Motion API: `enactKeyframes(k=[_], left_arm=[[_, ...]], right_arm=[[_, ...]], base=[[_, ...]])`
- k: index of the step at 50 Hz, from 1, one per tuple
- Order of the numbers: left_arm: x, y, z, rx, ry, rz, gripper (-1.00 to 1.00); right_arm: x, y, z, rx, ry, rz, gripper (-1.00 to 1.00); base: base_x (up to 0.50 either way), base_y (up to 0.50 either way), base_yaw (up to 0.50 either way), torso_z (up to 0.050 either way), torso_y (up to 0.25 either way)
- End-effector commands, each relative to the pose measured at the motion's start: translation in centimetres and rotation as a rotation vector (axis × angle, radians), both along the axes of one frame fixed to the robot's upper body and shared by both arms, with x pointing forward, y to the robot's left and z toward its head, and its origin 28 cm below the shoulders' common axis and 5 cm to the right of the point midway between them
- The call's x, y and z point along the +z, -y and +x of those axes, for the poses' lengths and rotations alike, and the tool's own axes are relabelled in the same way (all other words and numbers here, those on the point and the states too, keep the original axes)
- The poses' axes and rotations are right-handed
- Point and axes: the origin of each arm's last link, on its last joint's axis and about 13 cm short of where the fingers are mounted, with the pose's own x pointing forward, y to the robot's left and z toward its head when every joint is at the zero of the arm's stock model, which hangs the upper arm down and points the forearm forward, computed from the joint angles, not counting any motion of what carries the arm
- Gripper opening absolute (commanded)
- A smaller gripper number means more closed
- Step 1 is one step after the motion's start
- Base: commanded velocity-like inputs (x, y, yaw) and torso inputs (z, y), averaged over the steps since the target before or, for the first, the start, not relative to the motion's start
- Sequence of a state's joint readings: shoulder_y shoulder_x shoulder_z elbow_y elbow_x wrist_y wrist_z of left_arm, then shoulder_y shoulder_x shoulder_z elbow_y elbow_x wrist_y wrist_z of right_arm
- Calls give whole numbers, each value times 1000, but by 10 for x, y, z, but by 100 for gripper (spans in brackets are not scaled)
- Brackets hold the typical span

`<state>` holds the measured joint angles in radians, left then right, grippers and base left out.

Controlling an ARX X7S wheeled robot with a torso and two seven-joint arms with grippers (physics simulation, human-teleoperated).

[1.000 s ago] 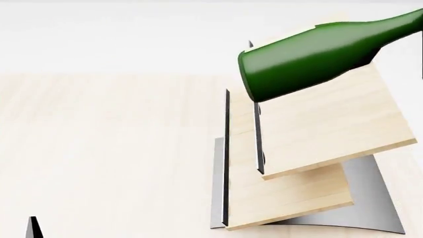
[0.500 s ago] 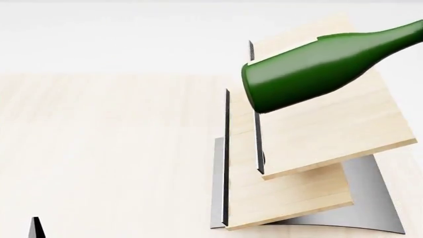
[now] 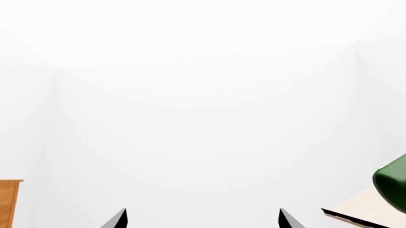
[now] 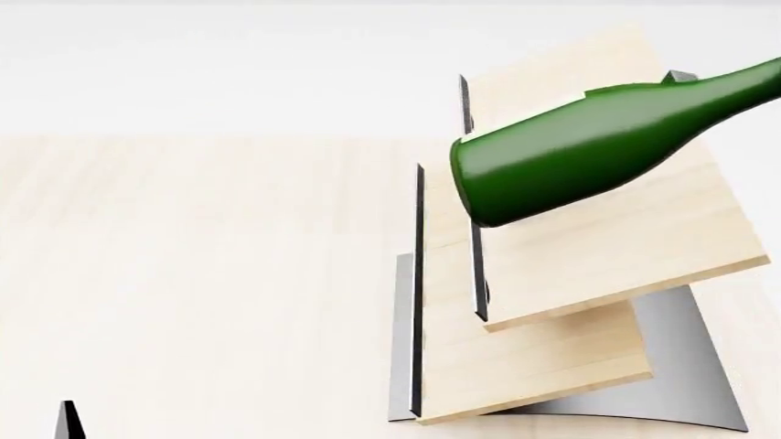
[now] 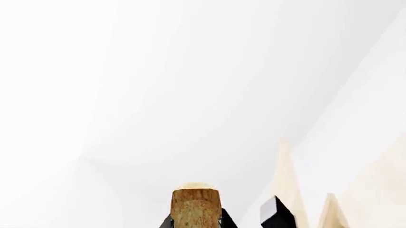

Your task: Put the wine bottle on the wine rack.

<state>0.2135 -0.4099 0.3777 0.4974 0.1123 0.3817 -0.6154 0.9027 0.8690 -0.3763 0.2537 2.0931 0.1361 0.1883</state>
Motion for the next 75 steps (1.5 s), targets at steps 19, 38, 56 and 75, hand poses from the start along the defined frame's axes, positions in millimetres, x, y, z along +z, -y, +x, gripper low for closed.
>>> enactKeyframes(k=[19, 38, 56, 75], left_arm=[[-1, 0, 0, -1, -4, 1, 100], [-1, 0, 1, 0, -3, -1, 100], [-2, 1, 1, -1, -5, 1, 100], [-3, 1, 1, -2, -6, 3, 100]], right_arm=[[-7, 2, 2, -9, 29, -16, -100], [-19, 0, 7, -1, 4, -18, -100], [-28, -2, 7, 0, -5, -29, -100], [-37, -3, 8, 0, -26, -46, -100]], base=[[0, 0, 0, 0, 1], [0, 0, 0, 1, 1], [0, 0, 0, 0, 0], [0, 0, 1, 0, 0]])
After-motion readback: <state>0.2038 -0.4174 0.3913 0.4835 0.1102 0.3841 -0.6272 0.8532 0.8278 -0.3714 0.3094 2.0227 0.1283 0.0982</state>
